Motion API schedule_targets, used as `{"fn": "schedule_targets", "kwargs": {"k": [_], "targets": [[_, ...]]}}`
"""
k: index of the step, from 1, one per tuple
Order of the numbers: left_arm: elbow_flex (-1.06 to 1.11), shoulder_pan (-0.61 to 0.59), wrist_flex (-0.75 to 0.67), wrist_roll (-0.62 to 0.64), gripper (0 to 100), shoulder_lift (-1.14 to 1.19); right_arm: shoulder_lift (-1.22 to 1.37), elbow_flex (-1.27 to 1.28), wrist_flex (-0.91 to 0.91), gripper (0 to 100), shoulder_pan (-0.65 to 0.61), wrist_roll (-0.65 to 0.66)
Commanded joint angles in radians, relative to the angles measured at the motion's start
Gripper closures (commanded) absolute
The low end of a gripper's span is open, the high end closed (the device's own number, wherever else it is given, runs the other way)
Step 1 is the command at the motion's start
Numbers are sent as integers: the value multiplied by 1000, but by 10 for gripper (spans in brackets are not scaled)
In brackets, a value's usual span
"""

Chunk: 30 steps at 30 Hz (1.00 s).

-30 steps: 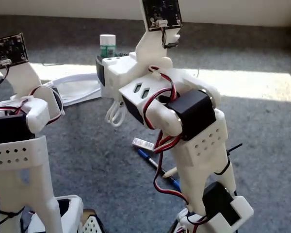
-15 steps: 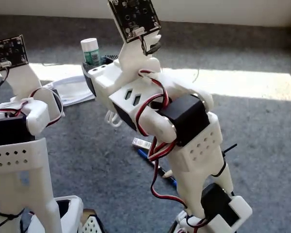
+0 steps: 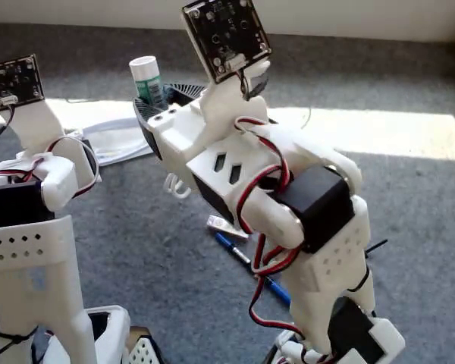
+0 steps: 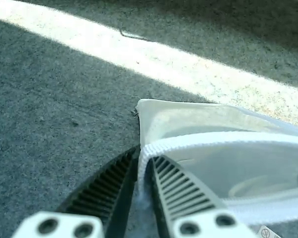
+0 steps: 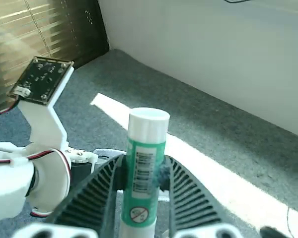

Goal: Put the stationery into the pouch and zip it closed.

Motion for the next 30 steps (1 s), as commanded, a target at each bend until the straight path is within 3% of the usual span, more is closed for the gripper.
{"fn": "schedule_targets", "kwargs": {"k": [1,8,12,16,30], "targets": [[5,15,-12,9,993,19,-65,24,-1,995,-10,23],[5,13,-11,9,993,19,-91,39,41,995,-41,40],[5,13,-12,9,993,19,-165,67,90,995,-99,157],[5,13,-12,9,993,19,-216,130,91,995,-125,180],[7,13,-6,9,993,19,-234,536,-305,995,-119,178]]}}
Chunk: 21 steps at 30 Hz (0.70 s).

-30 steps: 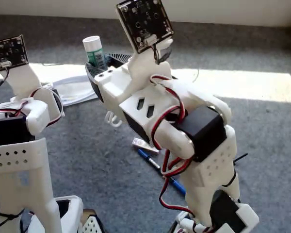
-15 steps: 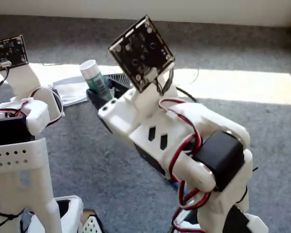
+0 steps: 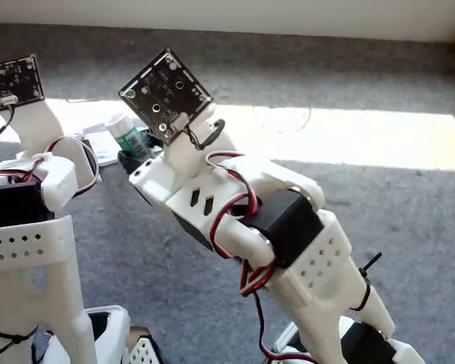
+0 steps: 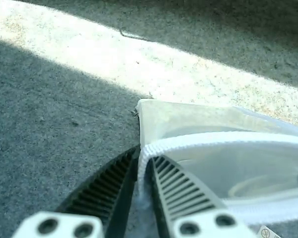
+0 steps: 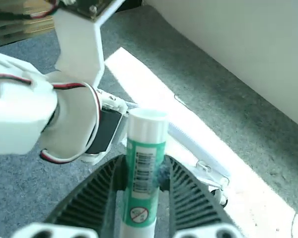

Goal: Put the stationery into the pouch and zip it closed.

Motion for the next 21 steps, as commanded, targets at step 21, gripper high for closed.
{"fn": "schedule_targets", "kwargs": {"k": [21], "targets": [[12,13,-11,-20,993,19,-458,812,-1061,995,-1,12]]}}
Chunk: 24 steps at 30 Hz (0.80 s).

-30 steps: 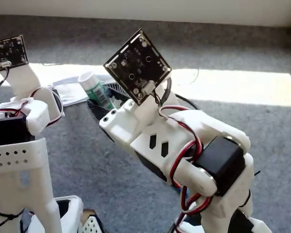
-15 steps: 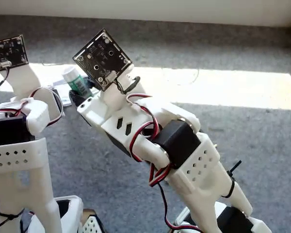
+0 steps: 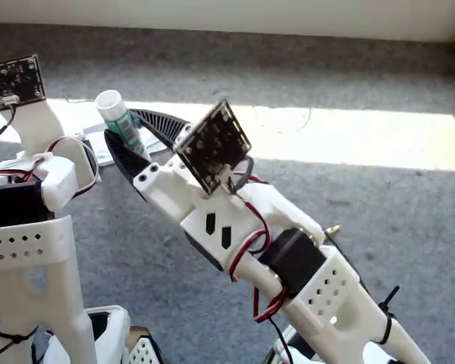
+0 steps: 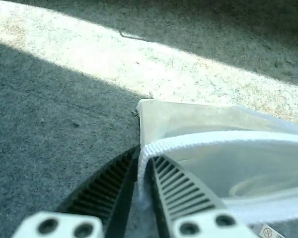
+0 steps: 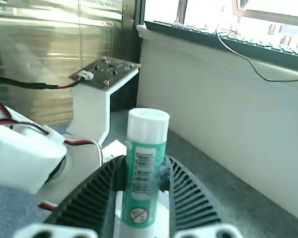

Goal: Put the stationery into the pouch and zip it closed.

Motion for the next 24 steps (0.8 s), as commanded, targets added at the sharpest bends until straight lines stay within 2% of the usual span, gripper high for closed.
{"fn": "schedule_targets", "kwargs": {"k": [1,6,17,24], "targets": [[12,13,-9,-6,993,19,-111,189,-360,995,1,12],[12,13,-8,-6,993,19,-151,363,-625,995,1,12],[13,13,-6,-8,993,19,-147,435,-829,995,38,12],[13,13,-6,-8,993,19,35,435,-940,995,38,9]]}}
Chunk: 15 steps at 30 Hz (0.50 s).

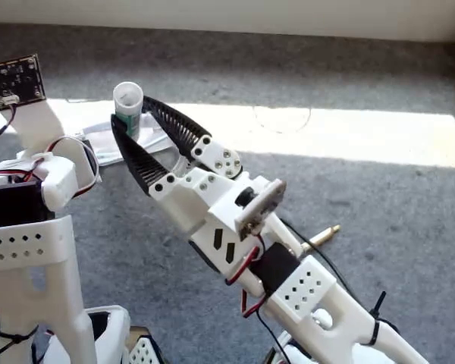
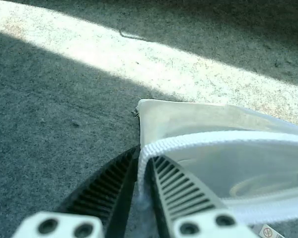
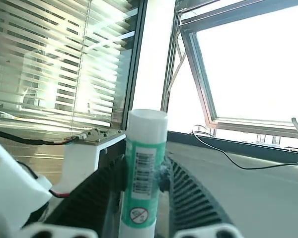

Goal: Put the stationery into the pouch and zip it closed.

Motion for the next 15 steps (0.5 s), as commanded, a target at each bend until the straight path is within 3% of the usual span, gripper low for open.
{"fn": "schedule_targets", "kwargs": {"k": [1,15], "targets": [[13,13,-6,-8,993,19,104,-13,-107,995,12,9],[13,8,-6,-9,993,19,285,-12,-166,995,30,11]]}}
